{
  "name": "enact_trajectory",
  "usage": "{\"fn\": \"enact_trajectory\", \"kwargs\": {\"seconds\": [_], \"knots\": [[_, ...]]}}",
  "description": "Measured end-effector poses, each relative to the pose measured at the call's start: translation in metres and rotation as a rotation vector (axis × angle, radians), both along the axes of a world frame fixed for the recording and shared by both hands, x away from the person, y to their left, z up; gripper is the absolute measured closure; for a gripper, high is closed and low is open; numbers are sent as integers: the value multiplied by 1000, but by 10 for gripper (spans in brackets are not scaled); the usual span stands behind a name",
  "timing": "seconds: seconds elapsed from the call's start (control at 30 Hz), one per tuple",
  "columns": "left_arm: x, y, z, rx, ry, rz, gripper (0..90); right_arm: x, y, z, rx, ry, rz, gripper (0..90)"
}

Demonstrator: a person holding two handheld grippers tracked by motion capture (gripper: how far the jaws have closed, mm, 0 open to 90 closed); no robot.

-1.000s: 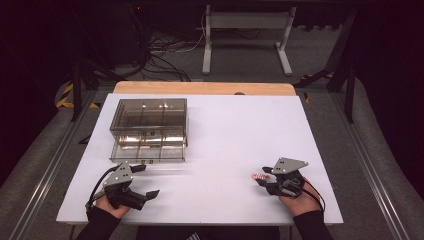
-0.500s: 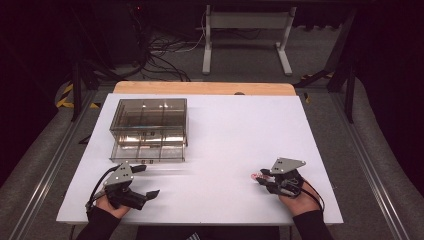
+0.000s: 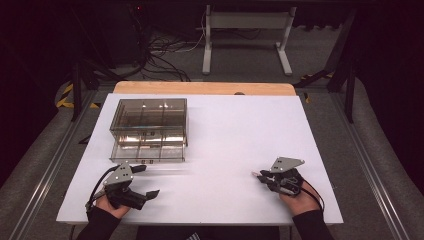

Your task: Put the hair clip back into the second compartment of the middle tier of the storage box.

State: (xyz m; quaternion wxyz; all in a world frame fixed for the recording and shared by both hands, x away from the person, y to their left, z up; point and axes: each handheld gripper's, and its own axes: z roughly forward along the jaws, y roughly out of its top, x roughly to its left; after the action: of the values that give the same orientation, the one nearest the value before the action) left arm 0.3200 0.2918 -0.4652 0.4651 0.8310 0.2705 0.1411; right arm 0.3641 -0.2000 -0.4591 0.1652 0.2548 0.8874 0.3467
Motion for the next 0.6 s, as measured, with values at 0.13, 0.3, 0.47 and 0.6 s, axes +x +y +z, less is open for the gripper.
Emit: {"fn": "enact_trajectory", "kwargs": {"seconds": [0.13,0.3,0.47,0.6], "knots": [[0,0,0,0,0,0,28,0,0,0,-2,0,-6,811],[0,0,0,0,0,-1,29,1,0,1,1,7,-11,826],[0,0,0,0,0,0,29,-1,0,4,13,-6,-17,842],[0,0,0,1,1,0,28,-2,-1,7,21,-11,-15,851]]}}
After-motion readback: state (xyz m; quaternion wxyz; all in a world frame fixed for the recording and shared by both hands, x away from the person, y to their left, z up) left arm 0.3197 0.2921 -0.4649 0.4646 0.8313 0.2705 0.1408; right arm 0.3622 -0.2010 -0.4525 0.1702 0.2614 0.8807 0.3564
